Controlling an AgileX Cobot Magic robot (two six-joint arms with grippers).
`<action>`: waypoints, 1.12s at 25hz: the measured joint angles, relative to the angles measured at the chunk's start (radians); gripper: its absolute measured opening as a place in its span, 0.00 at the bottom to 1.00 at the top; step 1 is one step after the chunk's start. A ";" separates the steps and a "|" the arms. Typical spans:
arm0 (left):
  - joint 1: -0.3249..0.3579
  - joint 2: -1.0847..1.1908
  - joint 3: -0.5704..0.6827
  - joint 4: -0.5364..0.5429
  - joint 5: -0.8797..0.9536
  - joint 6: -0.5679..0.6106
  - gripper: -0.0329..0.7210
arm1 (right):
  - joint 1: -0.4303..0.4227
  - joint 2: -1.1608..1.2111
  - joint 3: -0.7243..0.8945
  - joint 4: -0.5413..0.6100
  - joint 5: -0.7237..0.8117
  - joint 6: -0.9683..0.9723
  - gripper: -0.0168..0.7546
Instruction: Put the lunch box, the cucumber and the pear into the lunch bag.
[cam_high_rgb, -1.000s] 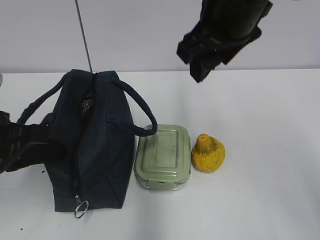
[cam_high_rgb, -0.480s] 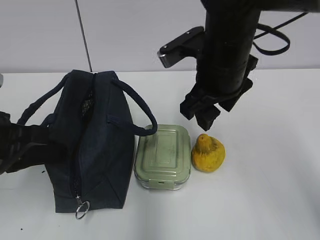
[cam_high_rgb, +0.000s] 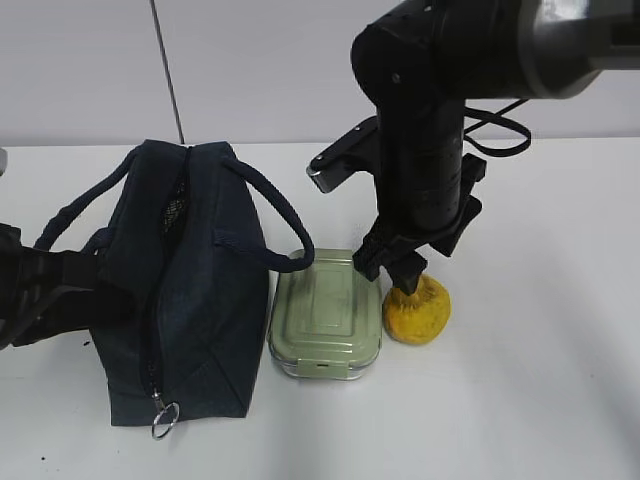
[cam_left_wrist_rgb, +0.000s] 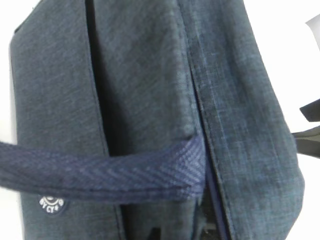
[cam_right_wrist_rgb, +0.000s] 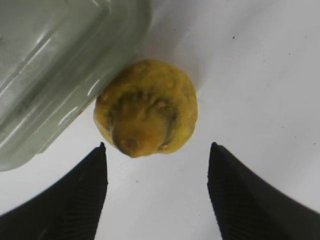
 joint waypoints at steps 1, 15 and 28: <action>0.000 0.000 0.000 0.000 0.000 0.000 0.02 | 0.000 0.007 0.000 0.000 -0.006 0.000 0.66; 0.000 0.000 0.000 0.000 0.002 0.000 0.02 | -0.014 0.083 0.000 -0.013 -0.033 -0.011 0.43; 0.000 0.000 0.000 0.005 0.003 0.000 0.02 | -0.022 0.094 -0.184 -0.018 0.021 -0.015 0.34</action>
